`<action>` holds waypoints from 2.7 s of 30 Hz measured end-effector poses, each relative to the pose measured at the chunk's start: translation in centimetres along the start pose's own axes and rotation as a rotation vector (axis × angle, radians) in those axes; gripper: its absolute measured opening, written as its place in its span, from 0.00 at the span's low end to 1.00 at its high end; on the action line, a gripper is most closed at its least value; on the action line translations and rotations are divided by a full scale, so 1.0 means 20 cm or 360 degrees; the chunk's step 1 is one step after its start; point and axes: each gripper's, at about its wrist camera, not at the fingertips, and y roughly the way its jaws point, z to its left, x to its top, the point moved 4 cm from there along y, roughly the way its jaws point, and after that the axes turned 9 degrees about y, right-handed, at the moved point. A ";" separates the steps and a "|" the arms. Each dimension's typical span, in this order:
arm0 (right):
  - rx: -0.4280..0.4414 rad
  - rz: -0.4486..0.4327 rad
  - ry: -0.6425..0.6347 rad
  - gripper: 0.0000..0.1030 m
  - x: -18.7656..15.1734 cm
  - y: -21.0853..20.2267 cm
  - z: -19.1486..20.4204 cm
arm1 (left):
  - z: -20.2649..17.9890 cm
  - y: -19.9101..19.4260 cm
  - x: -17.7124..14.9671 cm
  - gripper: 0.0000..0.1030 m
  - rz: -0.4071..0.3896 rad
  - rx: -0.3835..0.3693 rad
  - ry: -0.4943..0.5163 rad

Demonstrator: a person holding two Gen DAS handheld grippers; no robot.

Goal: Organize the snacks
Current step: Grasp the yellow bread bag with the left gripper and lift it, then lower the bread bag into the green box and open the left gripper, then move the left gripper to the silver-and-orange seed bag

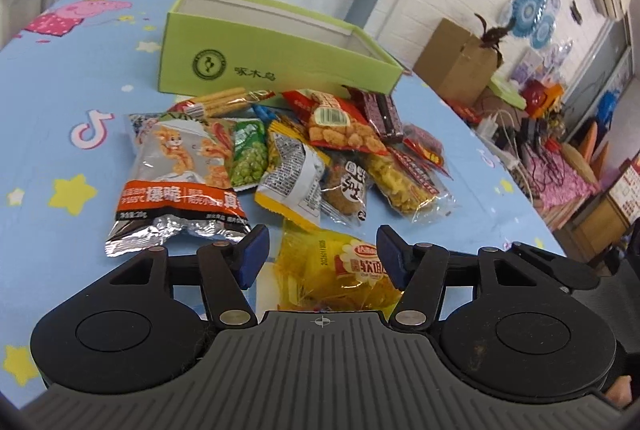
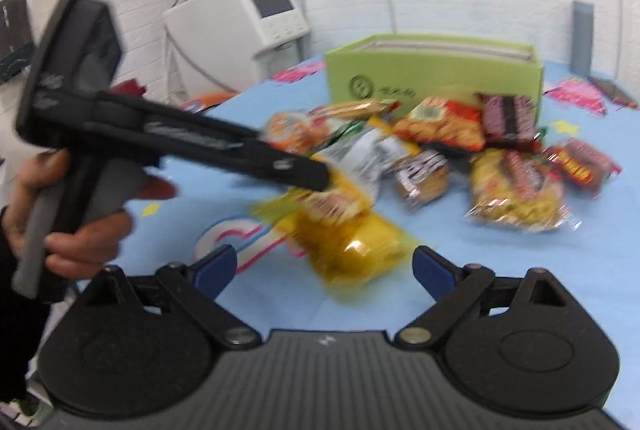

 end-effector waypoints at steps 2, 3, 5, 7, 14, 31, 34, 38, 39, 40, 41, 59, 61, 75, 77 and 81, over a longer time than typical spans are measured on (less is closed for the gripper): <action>0.0010 -0.0015 -0.0025 0.91 0.04 0.04 -0.02 | 0.02 -0.05 -0.03 0.44 0.0004 -0.0007 -0.0072; 0.0034 -0.0015 -0.0036 0.91 0.05 0.07 -0.03 | 0.02 -0.07 -0.05 0.44 0.0011 -0.0007 -0.0098; 0.0063 0.0014 -0.0050 0.91 0.06 0.13 -0.03 | 0.01 -0.08 -0.09 0.44 0.0024 0.0005 -0.0120; 0.0069 0.0064 -0.0043 0.91 0.04 0.19 -0.04 | 0.00 -0.08 -0.11 0.44 0.0045 -0.0003 -0.0115; 0.0092 0.0068 -0.0008 0.91 -0.06 0.10 0.05 | -0.03 0.02 -0.12 0.50 0.0111 -0.0043 -0.0108; 0.0059 0.0074 -0.0015 0.69 -0.01 0.24 0.06 | -0.07 0.14 -0.09 0.24 0.0176 -0.0145 -0.0124; 0.0066 0.0018 -0.0033 0.69 0.05 0.18 0.07 | -0.10 0.10 0.01 0.24 0.0114 -0.0155 -0.0106; 0.0019 -0.0097 -0.0106 0.71 0.25 0.18 0.05 | -0.12 0.12 0.28 0.24 0.0015 -0.0136 -0.0011; 0.0011 -0.0125 -0.0126 0.71 0.32 0.19 0.03 | -0.12 0.14 0.37 0.24 -0.0020 -0.0123 0.0030; -0.0004 -0.0156 -0.0156 0.71 0.41 0.21 0.01 | -0.12 0.16 0.46 0.24 -0.0045 -0.0112 0.0052; -0.0018 -0.0181 -0.0185 0.71 0.51 0.24 -0.02 | -0.10 0.19 0.55 0.24 -0.0062 -0.0104 0.0069; -0.0060 0.0013 -0.0061 0.78 1.12 0.99 -0.57 | 0.32 1.01 1.10 0.38 0.0153 0.0049 0.0069; -0.0076 -0.0022 -0.0061 0.82 1.13 0.94 -0.58 | 0.30 0.93 1.11 0.39 0.0089 0.0039 0.0082; 0.0206 -0.0107 0.0066 0.91 0.52 0.30 -0.16 | 0.38 0.17 0.54 0.63 -0.0091 0.0291 0.0072; 0.0248 -0.0077 0.0080 0.91 0.43 0.29 -0.08 | 0.42 0.12 0.41 0.63 -0.0060 0.0343 0.0027; 0.0378 -0.0019 0.0061 0.91 0.37 0.37 0.10 | 0.53 0.06 0.23 0.62 0.0029 0.0333 -0.0104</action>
